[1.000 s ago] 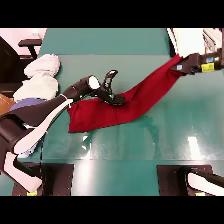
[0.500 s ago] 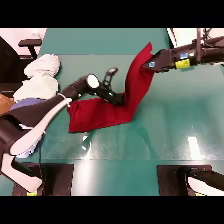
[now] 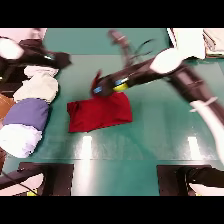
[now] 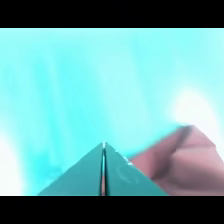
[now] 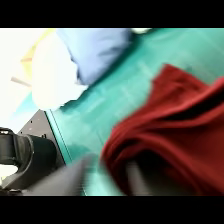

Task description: Fold the shirts.

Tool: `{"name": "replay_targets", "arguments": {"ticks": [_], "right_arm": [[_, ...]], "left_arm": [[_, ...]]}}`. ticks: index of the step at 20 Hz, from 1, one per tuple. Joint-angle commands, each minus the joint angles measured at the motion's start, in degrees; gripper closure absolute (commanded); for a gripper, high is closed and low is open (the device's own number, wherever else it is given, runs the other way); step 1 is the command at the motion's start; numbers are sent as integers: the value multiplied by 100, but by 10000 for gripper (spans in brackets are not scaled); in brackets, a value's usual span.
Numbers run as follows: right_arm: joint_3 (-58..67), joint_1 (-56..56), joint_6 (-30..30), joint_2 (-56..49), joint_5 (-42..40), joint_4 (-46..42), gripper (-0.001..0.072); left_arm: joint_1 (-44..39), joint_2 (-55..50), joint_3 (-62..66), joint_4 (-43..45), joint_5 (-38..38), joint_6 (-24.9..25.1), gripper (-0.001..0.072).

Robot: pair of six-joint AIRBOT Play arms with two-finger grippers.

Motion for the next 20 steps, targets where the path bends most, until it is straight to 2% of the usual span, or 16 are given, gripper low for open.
{"name": "replay_targets", "arguments": {"ticks": [1, 4, 6, 7, 11, 13, 14, 15, 17, 18, 20], "right_arm": [[470, 953, -319, -859, -647, -42, 186], [949, 754, -229, -1150, 337, -103, 213], [850, 352, 63, -1045, 890, -533, 219], [603, 101, 195, -901, 1005, -791, 255], [-1158, -1115, 518, -35, 949, -1182, 263], [-2063, -1816, 564, 291, 772, -1172, 245], [-2389, -2135, 651, 354, 702, -1132, 139], [-2649, -2444, 667, 341, 673, -1001, 74], [-2933, -2839, 654, 160, 560, -605, 92], [-2988, -2907, 632, 11, 461, -374, 125], [-2968, -2846, 468, -321, 304, 26, 130]], "left_arm": [[828, 776, 0, 299, -186, 9, 682], [1047, 868, 0, 297, -492, 11, 682], [1045, 868, 0, 350, -629, 13, 681], [1045, 866, 0, 350, -643, 13, 682], [1045, 866, -2, 345, -643, 13, 682], [1045, 859, -4, 326, -643, 13, 681], [1045, 846, -7, 282, -638, 15, 681], [1045, 835, -7, 251, -638, 15, 682], [1045, 822, -7, 232, -605, 52, 682], [1045, 822, -7, 236, -579, 55, 681], [1045, 822, -7, 232, -520, 55, 682]]}}
